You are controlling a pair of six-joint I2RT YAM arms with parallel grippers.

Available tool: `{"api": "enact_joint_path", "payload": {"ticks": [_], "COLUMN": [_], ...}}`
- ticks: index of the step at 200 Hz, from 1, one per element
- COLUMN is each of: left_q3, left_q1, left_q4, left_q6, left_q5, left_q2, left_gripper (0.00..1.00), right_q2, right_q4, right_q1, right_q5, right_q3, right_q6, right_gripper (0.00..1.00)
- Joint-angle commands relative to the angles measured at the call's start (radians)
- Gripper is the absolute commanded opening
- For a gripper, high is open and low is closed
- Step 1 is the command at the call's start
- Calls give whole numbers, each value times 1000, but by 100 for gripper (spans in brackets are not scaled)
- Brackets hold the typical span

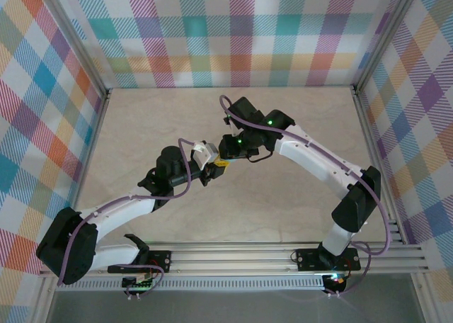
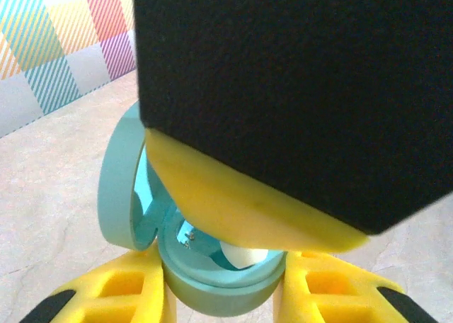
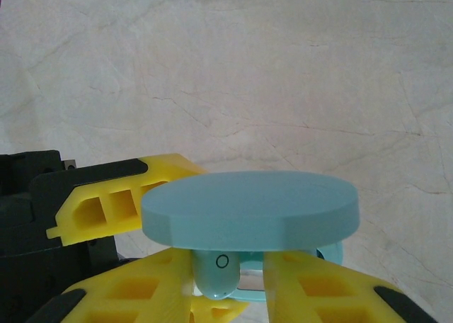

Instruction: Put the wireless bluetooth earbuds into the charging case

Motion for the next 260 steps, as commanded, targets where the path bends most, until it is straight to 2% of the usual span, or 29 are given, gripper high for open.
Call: {"api": "enact_joint_path", "payload": {"ticks": [1,144,260], "left_q3": [-9,0,-4], "left_q1": [-18,-18,-17], "left_q4": [24,5,-12], "left_q6": [2,6,7], "left_q5": [6,8,5], "left_q2": [-27,-31,-53], "left_gripper": [0,0,0], "right_q2": [-8,-51,-32], "right_q4": [-7,6,42], "right_q1": [9,9,8], "right_q5": [-16,-7,-88], "right_q3": [-1,-10,-34], "right_q6": [9,21,39], "right_gripper": [33,34,32]}}
